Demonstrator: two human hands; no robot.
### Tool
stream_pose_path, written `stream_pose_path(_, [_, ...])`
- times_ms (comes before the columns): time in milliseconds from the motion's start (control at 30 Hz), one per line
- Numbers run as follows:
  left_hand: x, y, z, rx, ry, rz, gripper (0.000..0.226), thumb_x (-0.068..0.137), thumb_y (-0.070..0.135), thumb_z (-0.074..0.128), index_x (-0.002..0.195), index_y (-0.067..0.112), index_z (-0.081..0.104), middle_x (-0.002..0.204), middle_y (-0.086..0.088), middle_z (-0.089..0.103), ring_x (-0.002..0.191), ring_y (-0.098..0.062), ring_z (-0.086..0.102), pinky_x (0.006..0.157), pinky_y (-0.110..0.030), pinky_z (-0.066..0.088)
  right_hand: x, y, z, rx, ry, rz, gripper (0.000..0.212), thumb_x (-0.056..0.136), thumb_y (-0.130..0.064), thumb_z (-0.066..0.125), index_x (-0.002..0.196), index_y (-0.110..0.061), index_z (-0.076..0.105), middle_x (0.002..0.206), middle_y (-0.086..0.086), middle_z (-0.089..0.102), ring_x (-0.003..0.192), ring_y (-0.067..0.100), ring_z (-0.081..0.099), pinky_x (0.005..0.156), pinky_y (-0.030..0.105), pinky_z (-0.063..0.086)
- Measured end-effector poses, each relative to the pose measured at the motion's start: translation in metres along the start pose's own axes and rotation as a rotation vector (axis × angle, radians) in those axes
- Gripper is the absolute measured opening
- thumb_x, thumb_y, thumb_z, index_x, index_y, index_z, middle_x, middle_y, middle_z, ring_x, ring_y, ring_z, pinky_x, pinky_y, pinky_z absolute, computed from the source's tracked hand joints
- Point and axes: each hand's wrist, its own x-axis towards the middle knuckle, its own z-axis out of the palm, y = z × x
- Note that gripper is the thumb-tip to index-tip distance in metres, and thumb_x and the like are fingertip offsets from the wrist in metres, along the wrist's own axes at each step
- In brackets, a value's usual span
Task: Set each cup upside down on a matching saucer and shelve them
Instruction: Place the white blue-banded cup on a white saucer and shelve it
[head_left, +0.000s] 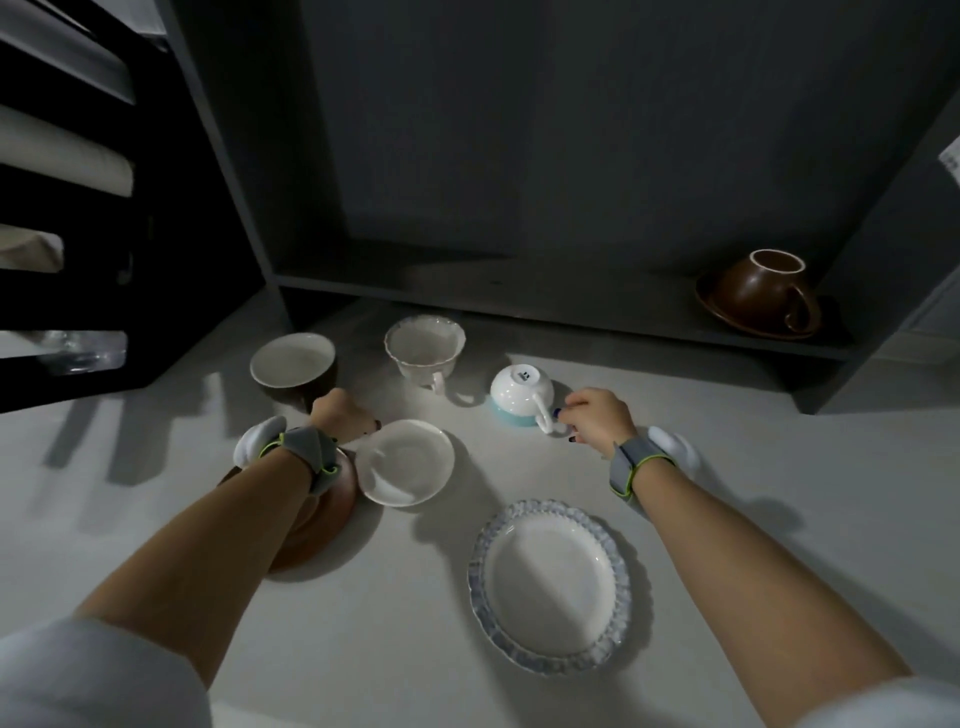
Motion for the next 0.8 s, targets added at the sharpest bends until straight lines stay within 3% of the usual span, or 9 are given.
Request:
stream_pose_path(133, [0.003,-0.004,0.004,0.157,-0.051,0.043,0.042,0.087,0.026,0.055,0.116,-0.004,0.063,0.121,-0.021,0.063,0.113,-0.034,0.059,0.090,-0.034,0.047,0.004,0.001,0.015,-0.103,-0.005,-0.061,0.033,0.082,-0.013,0.066,0.108,0.005,0.065,0.110,0.023,0.068,0.080,0.026,0.059,0.067,0.032,0.054])
stream_pose_path(233, [0.006,-0.006,0.007,0.150,-0.078,0.068,0.041,0.090,0.027,0.052,0.119,0.000,0.062,0.123,-0.019,0.062,0.114,-0.034,0.058,0.092,-0.035,0.046,0.007,0.004,0.026,-0.197,-0.021,-0.071,0.032,0.083,-0.017,0.065,0.107,0.003,0.066,0.109,0.025,0.068,0.097,0.037,0.064,0.088,0.047,0.053])
stream_pose_path(500, [0.012,-0.008,0.015,0.123,-0.139,0.085,0.033,0.089,0.012,0.055,0.115,-0.007,0.063,0.122,-0.025,0.063,0.116,-0.038,0.058,0.095,-0.040,0.046,0.014,0.006,0.038,-0.283,0.075,-0.059,0.029,0.088,-0.017,0.058,0.104,0.005,0.067,0.108,0.027,0.069,0.102,0.039,0.064,0.091,0.037,0.051])
stream_pose_path(567, [0.010,-0.003,0.017,0.112,-0.182,0.098,0.033,0.090,0.011,0.053,0.116,-0.008,0.062,0.122,-0.026,0.062,0.115,-0.039,0.058,0.087,-0.038,0.049,0.015,0.005,0.037,-0.267,0.069,-0.049,0.028,0.088,-0.014,0.058,0.104,0.007,0.067,0.108,0.028,0.069,0.101,0.041,0.065,0.092,0.042,0.052])
stream_pose_path(667, [0.010,0.001,0.019,0.100,-0.245,0.116,0.032,0.091,0.008,0.052,0.114,-0.011,0.061,0.120,-0.029,0.063,0.097,-0.036,0.063,0.055,-0.021,0.042,0.016,0.001,0.037,-0.278,0.052,-0.051,0.027,0.088,-0.010,0.056,0.105,0.010,0.066,0.111,0.030,0.067,0.104,0.042,0.063,0.092,0.047,0.051])
stream_pose_path(800, [0.009,0.004,0.022,0.059,-0.263,0.096,0.031,0.090,0.007,0.051,0.113,-0.012,0.062,0.115,-0.029,0.066,0.074,-0.021,0.053,0.050,-0.017,0.038,0.015,0.001,0.035,-0.329,0.045,-0.081,0.022,0.090,-0.009,0.051,0.095,0.005,0.068,0.108,0.031,0.067,0.105,0.042,0.062,0.093,0.046,0.051])
